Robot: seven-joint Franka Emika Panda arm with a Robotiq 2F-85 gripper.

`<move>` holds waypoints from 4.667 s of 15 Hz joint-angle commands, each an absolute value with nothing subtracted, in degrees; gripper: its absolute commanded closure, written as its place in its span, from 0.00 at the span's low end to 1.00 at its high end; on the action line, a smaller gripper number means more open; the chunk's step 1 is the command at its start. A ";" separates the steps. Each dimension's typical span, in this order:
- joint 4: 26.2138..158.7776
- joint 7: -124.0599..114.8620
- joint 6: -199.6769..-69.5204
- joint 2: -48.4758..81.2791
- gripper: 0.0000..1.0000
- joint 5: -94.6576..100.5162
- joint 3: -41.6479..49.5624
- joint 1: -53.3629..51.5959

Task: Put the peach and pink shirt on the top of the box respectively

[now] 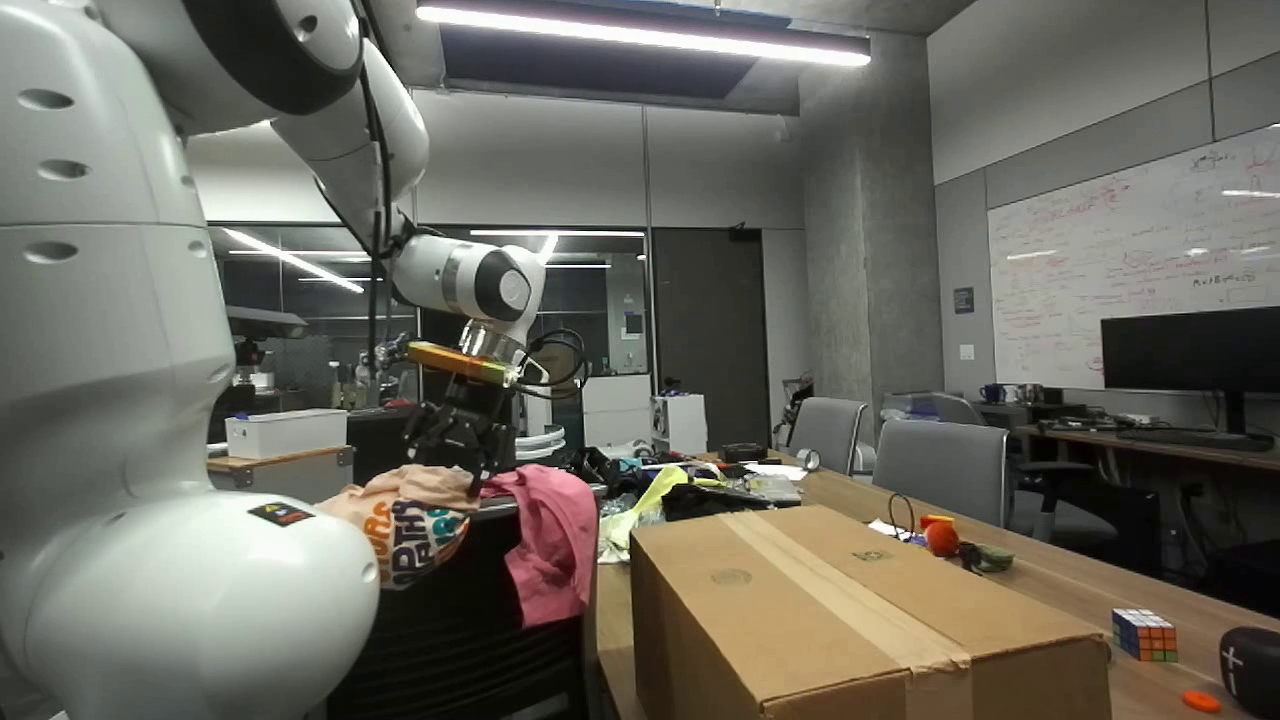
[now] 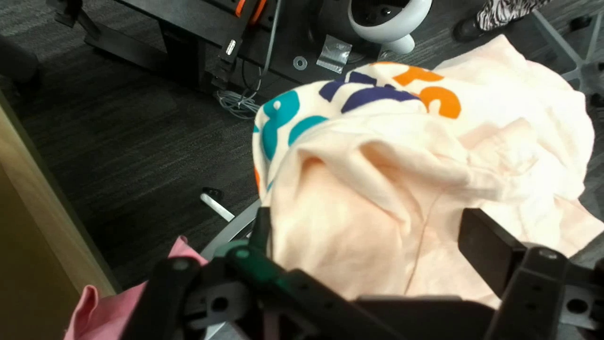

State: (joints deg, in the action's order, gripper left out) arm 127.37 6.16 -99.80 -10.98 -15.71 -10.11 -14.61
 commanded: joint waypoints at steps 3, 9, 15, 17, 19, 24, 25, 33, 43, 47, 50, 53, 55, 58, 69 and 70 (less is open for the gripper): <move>124.71 2.95 -98.84 -8.80 0.00 -15.14 -11.64 -14.10; 124.93 1.36 -100.32 -9.43 0.58 -13.45 -12.37 -14.16; 125.74 -1.81 -103.63 -11.48 0.98 -11.15 -13.00 -14.17; 125.96 -2.32 -104.74 -12.60 1.00 -9.88 -13.29 -14.22; 126.43 -2.49 -106.00 -14.93 0.97 -8.16 -13.55 -14.22; 127.18 -1.19 -108.12 -22.75 0.98 -1.55 -13.97 -14.16; 126.89 -0.84 -107.80 -24.16 0.98 -0.50 -14.00 -14.24; 122.86 0.16 -105.60 -30.46 0.98 12.63 -16.21 -13.91; 117.42 -0.35 -104.26 -32.69 0.98 16.72 -15.80 -12.75; 116.04 0.16 -103.78 -32.86 0.98 16.28 -14.87 -12.20; 114.60 -0.63 -102.97 -32.43 0.98 16.49 -14.48 -11.12; 111.93 -1.63 -100.54 -30.90 0.98 17.22 -14.35 -9.05; 109.47 -3.34 -98.47 -29.06 0.98 18.41 -14.38 -6.67; 105.23 -7.55 -94.60 -24.42 0.98 23.33 -14.57 -2.33; 92.56 -28.71 -83.67 -6.47 0.98 37.68 -9.34 3.06; 92.28 -30.72 -82.99 -5.94 0.98 37.90 -8.27 3.07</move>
State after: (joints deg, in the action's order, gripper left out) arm 97.32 -25.39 -86.74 -9.33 35.84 -10.19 3.34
